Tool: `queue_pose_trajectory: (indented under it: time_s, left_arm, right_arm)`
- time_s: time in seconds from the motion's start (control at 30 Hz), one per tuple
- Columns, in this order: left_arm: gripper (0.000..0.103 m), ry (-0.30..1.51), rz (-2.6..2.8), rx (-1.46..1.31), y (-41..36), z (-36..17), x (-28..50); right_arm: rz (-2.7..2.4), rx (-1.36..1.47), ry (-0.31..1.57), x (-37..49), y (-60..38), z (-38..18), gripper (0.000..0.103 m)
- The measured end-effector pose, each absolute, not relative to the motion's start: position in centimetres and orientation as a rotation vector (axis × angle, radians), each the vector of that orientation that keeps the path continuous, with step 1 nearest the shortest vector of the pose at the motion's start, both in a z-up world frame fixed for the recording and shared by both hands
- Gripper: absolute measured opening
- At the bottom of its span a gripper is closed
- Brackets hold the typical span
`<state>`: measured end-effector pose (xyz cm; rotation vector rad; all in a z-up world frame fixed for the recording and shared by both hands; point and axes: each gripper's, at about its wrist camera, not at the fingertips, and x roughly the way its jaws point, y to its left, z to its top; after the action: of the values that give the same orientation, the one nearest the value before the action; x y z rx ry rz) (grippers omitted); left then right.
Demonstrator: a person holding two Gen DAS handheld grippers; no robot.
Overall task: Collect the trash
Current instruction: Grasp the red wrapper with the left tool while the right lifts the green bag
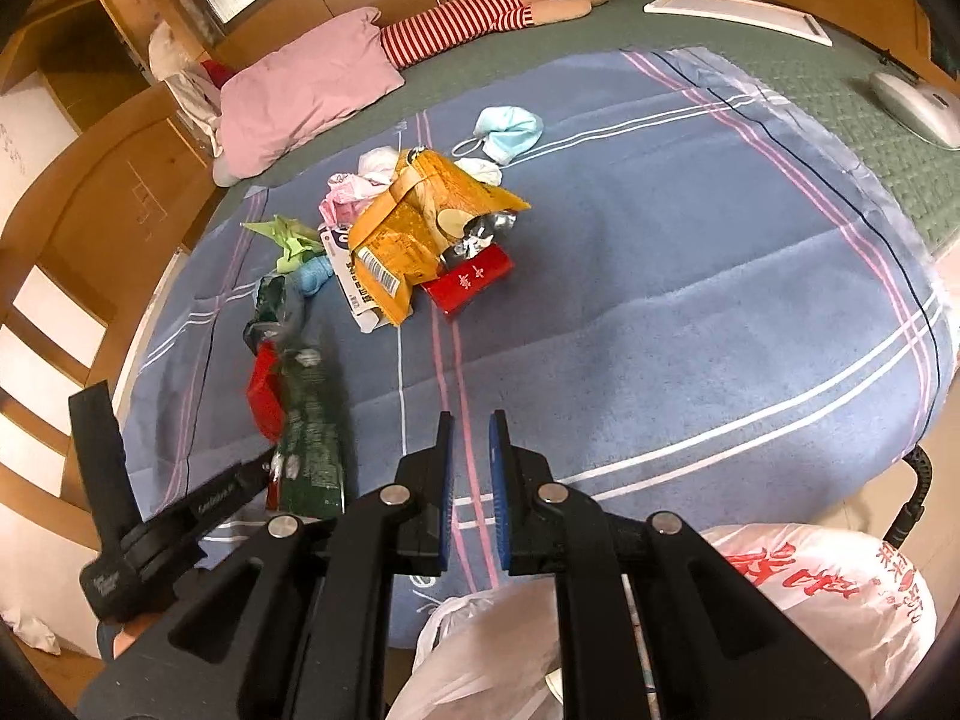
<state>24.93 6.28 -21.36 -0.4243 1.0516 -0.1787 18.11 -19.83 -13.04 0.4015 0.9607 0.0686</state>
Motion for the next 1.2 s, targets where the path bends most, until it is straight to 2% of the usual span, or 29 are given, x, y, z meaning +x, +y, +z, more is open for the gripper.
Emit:
queue_pose_trajectory:
  time_s: [0.17, 0.27, 0.33, 0.4, 0.47, 0.53, 0.63, 0.73, 0.77, 0.83, 0.87, 0.9, 1.0, 1.2]
  left_arm:
    - [0.005, 0.943, -0.257, -0.503, 7.0, -19.8, 23.2]
    - [0.006, 0.882, -0.222, -0.585, 8.6, -19.2, 23.0]
    - [0.017, 0.846, -0.155, -0.664, 10.4, -19.0, 22.8]
    - [0.055, 0.809, -0.079, -0.729, 12.1, -18.9, 22.2]
    - [0.062, 0.763, 0.002, -0.828, 14.1, -19.1, 21.5]
    - [0.062, 0.783, 0.017, -0.849, 14.5, -19.5, 21.6]
    - [0.064, 0.816, 0.011, -0.797, 13.4, -19.5, 22.3]
    - [0.072, 0.814, 0.022, -0.71, 12.3, -18.9, 22.7]
    - [0.074, 0.812, 0.025, -0.686, 11.9, -18.7, 22.9]
    - [0.076, 0.812, 0.028, -0.666, 11.5, -18.8, 23.1]
    - [0.076, 0.815, 0.026, -0.657, 11.3, -18.8, 23.2]
    - [0.076, 0.82, 0.026, -0.65, 11.1, -18.7, 23.2]
    - [0.076, 0.823, 0.027, -0.635, 11.3, -18.7, 23.0]
    - [0.077, 0.828, 0.027, -0.605, 11.3, -18.6, 22.4]
  right_arm:
    - [0.079, 0.384, 0.967, 18.2, -19.1, -12.8, 0.014]
    - [0.08, 0.382, 0.975, 18.3, -18.8, -12.9, 0.029]
    - [0.092, 0.382, 0.987, 18.7, -18.3, -13.1, 0.036]
    - [0.11, 0.363, 1.01, 19.5, -17.2, -13.5, 0.047]
    - [0.143, 0.34, 1.021, 20.6, -15.7, -14.1, 0.051]
    - [0.188, 0.296, 1.056, 22.2, -13.2, -15.3, 0.056]
    - [0.232, 0.265, 1.095, 24.0, -10.4, -16.9, 0.06]
    - [0.231, 0.252, 1.123, 24.8, -8.9, -18.2, 0.061]
    - [0.233, 0.251, 1.122, 24.8, -8.8, -18.3, 0.06]
    - [0.246, 0.237, 1.119, 24.6, -8.4, -18.5, 0.037]
    - [0.252, 0.224, 1.131, 24.5, -8.2, -18.6, 0.02]
    - [0.255, 0.224, 1.137, 24.4, -8.2, -18.6, 0.011]
    - [0.239, 0.236, 1.118, 23.8, -9.0, -18.1, 0.003]
    - [0.145, 0.269, 1.051, 22.0, -12.1, -16.4, 0.003]
